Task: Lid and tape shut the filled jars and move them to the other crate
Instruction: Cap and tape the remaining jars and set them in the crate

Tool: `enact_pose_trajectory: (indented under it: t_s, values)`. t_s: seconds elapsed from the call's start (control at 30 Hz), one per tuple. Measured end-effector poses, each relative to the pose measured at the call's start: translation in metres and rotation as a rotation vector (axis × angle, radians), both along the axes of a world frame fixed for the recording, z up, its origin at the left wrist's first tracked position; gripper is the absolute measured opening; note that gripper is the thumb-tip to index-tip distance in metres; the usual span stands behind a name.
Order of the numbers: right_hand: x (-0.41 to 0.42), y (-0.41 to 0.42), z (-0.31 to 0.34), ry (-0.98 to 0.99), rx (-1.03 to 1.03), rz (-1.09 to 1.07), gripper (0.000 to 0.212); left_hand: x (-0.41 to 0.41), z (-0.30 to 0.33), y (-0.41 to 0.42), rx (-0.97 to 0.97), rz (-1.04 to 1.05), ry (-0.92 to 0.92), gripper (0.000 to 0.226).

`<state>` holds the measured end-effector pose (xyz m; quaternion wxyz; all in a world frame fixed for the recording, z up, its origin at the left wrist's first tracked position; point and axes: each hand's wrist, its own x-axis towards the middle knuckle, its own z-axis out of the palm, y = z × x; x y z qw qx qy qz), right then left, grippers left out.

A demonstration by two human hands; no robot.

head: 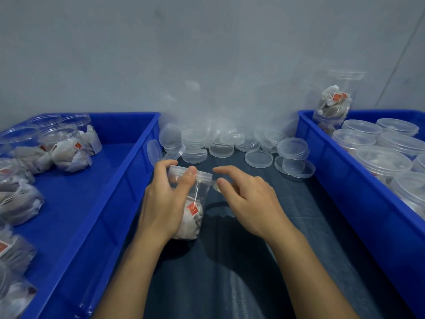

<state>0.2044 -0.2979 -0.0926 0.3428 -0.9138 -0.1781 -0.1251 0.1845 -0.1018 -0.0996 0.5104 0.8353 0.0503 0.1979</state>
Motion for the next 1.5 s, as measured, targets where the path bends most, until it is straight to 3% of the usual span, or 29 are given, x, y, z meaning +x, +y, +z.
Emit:
enact_pose_trajectory:
  t_s: [0.23, 0.4, 0.47, 0.63, 0.77, 0.83, 0.93, 1.23, 1.5]
  values:
    - [0.003, 0.000, -0.004, 0.010, -0.046, 0.007, 0.031, 0.002, -0.001, -0.001, -0.247, -0.131, 0.025, 0.054]
    - [0.001, 0.003, -0.004, -0.012, -0.072, -0.014, 0.027, 0.002, -0.002, -0.002, -0.340, -0.156, 0.059, 0.065]
    - [0.000, 0.005, -0.003, -0.040, -0.069, -0.033, 0.032, 0.002, -0.001, -0.004, -0.259, -0.126, 0.048, 0.069]
    - [-0.005, 0.012, -0.004, -0.158, -0.095, -0.101, 0.043, -0.002, 0.001, -0.010, 0.128, 0.193, -0.147, 0.057]
    - [-0.011, 0.023, -0.007, -0.244, -0.144, -0.141, 0.049, -0.002, 0.000, -0.021, 0.246, 0.155, -0.083, 0.075]
    - [-0.012, 0.025, -0.006, -0.178, -0.119, -0.085, 0.045, 0.000, -0.002, -0.023, 0.282, 0.122, -0.063, 0.081]
    - [-0.011, 0.021, -0.002, -0.041, -0.051, 0.007, 0.047, 0.000, -0.002, -0.017, 0.226, 0.090, -0.064, 0.079]
    - [-0.003, 0.008, -0.002, -0.012, -0.048, -0.016, 0.036, 0.002, -0.002, -0.006, 0.031, 0.009, -0.063, 0.063]
    - [0.000, 0.003, -0.005, -0.065, -0.084, -0.019, 0.032, 0.002, -0.002, -0.003, -0.167, -0.073, -0.038, 0.065]
